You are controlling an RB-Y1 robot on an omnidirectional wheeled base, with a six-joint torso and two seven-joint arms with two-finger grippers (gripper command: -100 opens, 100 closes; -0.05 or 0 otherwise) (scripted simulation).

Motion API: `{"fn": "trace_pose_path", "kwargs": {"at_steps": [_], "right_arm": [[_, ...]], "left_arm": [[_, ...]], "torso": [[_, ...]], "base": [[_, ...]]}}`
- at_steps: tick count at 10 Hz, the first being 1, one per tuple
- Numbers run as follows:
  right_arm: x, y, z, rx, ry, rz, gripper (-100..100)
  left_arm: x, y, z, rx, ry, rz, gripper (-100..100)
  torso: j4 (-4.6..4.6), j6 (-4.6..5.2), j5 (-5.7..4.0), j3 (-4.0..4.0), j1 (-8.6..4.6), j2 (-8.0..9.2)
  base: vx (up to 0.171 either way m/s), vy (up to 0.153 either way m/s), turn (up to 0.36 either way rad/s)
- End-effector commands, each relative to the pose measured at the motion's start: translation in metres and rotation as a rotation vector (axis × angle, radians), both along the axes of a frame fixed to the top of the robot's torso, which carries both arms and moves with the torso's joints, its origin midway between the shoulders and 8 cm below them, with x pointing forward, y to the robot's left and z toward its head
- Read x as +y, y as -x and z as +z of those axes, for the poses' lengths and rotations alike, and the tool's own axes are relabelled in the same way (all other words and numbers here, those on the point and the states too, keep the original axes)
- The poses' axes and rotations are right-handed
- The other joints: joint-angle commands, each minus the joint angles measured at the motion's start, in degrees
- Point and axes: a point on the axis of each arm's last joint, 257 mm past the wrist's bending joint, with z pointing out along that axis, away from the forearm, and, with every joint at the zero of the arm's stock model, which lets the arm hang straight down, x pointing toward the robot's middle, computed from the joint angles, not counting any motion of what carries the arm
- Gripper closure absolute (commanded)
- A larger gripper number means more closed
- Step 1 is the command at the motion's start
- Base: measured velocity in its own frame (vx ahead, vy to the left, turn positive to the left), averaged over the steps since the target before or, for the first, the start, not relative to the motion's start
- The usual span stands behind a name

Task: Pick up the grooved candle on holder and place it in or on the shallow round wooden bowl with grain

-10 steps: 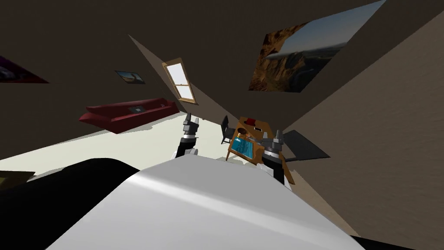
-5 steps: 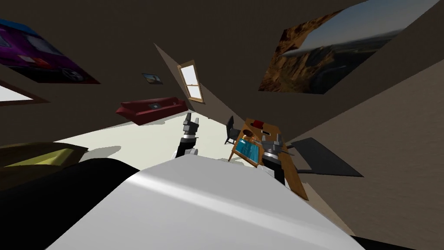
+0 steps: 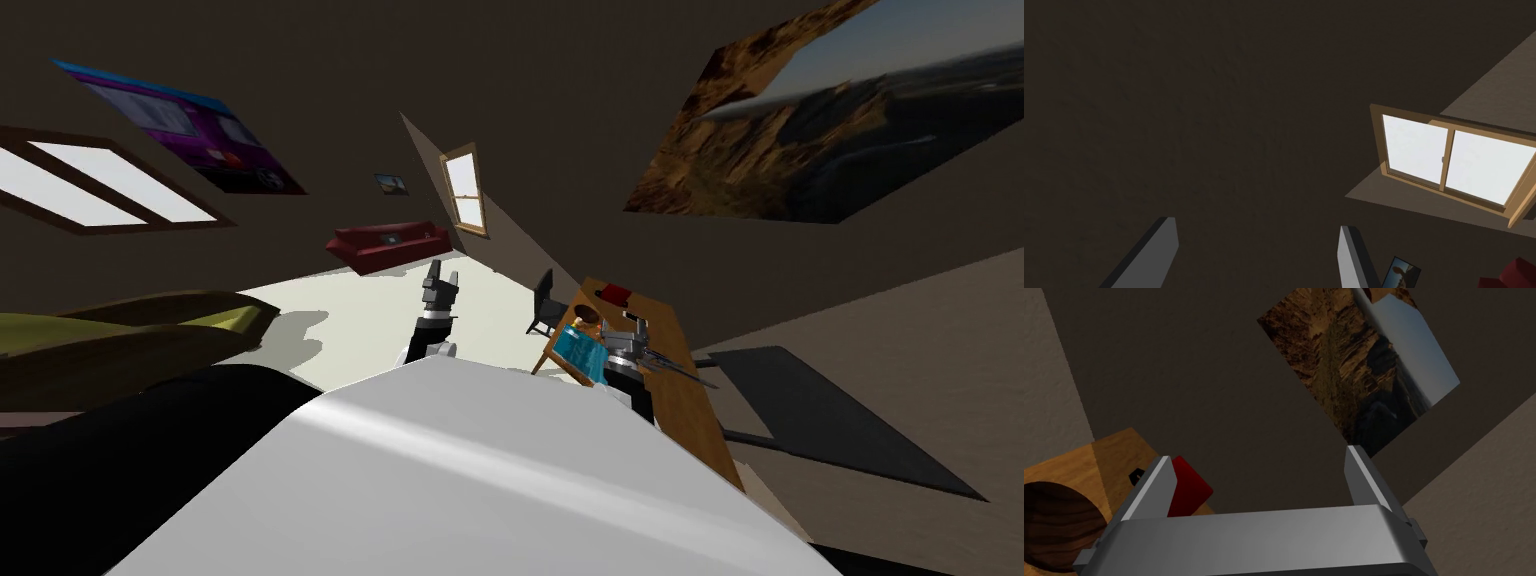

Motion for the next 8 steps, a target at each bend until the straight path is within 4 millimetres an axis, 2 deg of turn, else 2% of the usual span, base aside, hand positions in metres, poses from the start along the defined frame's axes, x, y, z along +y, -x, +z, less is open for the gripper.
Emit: {"fn": "trace_pose_path", "kwargs": {"at_steps": [1, 2, 3, 4, 5, 6, 7, 8], "right_arm": [[-0.011, 0.002, -0.023, 0.023, -0.097, 0.0, -100], [-0.011, 0.002, -0.023, 0.019, -0.109, 0.004, -100], [-0.021, 0.004, -0.043, 0.04, -0.182, -0.004, -100], [-0.021, 0.004, -0.043, 0.034, -0.202, 0.001, -100], [-0.032, 0.008, -0.064, 0.054, -0.274, -0.011, -100], [-0.032, 0.008, -0.064, 0.046, -0.296, -0.006, -100], [-0.043, 0.014, -0.085, 0.063, -0.37, -0.023, -100], [-0.043, 0.014, -0.085, 0.054, -0.393, -0.017, -100]], "left_arm": [[0.0, 0.0, 0.0, 0.0, 0.0, 0.0, 0], [0.0, 0.0, 0.0, 0.0, 0.0, 0.0, 0], [0.0, 0.0, 0.0, 0.0, 0.0, 0.0, 0], [0.0, 0.0, 0.0, 0.0, 0.0, 0.0, 0], [0.0, 0.0, 0.0, 0.0, 0.0, 0.0, 0], [0.0, 0.0, 0.0, 0.0, 0.0, 0.0, 0], [0.0, 0.0, 0.0, 0.0, 0.0, 0.0, 0], [0.0, 0.0, 0.0, 0.0, 0.0, 0.0, 0]], "torso": [[0.0, 0.0, 0.0, 0.0, 0.0, 0.0], [0.0, -0.03, -0.01, 0.0, 0.01, 0.0], [0.0, -0.01, 0.0, 0.0, -0.01, 0.0], [0.0, -0.05, -0.01, 0.0, -0.01, 0.0], [0.0, 0.02, -0.01, 0.0, -0.04, 0.0], [0.01, -0.03, -0.01, 0.02, -0.06, 0.05], [0.01, 0.01, -0.01, 0.02, -0.07, 0.03], [0.0, -0.03, -0.01, 0.0, -0.06, 0.0]], "base": [[-0.009, 0.011, 0.226], [-0.008, 0.006, 0.186], [-0.007, 0.009, 0.366], [-0.005, -0.001, 0.143], [-0.023, -0.002, 0.25], [-0.015, -0.006, 0.149], [-0.003, 0.0, 0.299], [-0.002, -0.007, 0.144]]}}
